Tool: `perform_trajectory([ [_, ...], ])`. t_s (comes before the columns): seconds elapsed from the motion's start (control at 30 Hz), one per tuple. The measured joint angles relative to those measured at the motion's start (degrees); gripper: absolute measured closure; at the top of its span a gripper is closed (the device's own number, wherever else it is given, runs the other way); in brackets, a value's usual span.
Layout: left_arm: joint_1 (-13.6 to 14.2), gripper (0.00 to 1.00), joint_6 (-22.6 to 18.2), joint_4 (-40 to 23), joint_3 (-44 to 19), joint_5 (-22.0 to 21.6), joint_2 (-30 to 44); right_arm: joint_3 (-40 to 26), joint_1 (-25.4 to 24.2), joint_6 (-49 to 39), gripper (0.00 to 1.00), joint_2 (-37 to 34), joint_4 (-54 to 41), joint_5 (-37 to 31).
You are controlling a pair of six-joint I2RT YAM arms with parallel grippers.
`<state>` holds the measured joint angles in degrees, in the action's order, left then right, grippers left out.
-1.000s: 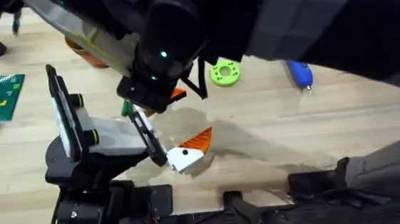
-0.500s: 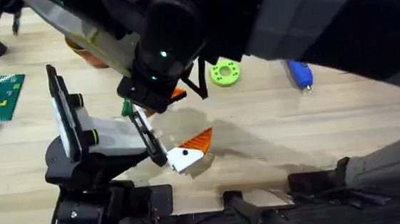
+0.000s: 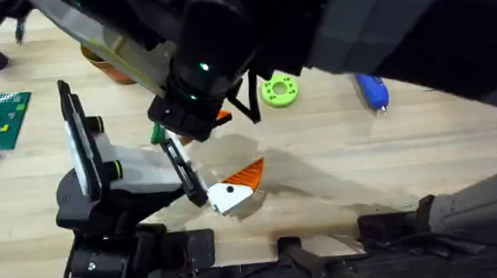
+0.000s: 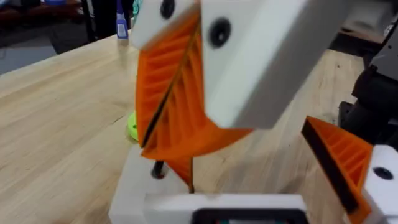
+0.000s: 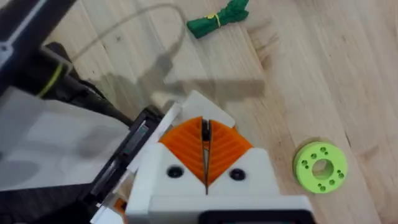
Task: Pick up the gripper from the table and insert it into the empty holder that is missing its gripper. Then pick up a screw, insert it into the mounting hole, and use the screwdriver to tighten it. Finally, clean up the table by picking up the vegetable and placing it into the bucket.
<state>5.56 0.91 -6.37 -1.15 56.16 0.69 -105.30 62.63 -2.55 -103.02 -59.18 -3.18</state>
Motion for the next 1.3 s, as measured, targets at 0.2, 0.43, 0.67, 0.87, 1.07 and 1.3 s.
perform_trajectory([
  [0.2, 0.0, 0.015, 0.0, 0.0, 0.0, 0.0, 0.0, 0.0, 0.2, 0.0, 0.993, 0.0, -0.5, 0.0],
  [0.43, 0.0, 0.015, -0.1, 0.0, 0.0, 0.0, 0.0, -0.1, 1.1, 0.2, 0.993, 0.0, -0.8, -0.3],
  [0.67, 0.0, 0.015, -0.5, 0.0, 0.0, 0.0, 0.0, -0.7, 1.4, 0.2, 0.993, 0.0, -1.1, -0.4],
  [0.87, 0.0, 0.015, -0.5, 0.0, 0.0, 0.0, 0.0, -0.7, 1.4, 0.4, 0.993, 0.0, -1.1, -0.4],
  [1.07, 0.0, 0.015, -0.5, 0.0, 0.0, 0.0, 0.0, -0.7, 1.4, 0.4, 0.993, 0.0, -1.1, -0.4],
  [1.3, 0.0, 0.015, -0.5, 0.0, 0.0, 0.0, 0.0, -0.7, 1.4, 0.4, 0.993, 0.0, -1.9, -1.6],
])
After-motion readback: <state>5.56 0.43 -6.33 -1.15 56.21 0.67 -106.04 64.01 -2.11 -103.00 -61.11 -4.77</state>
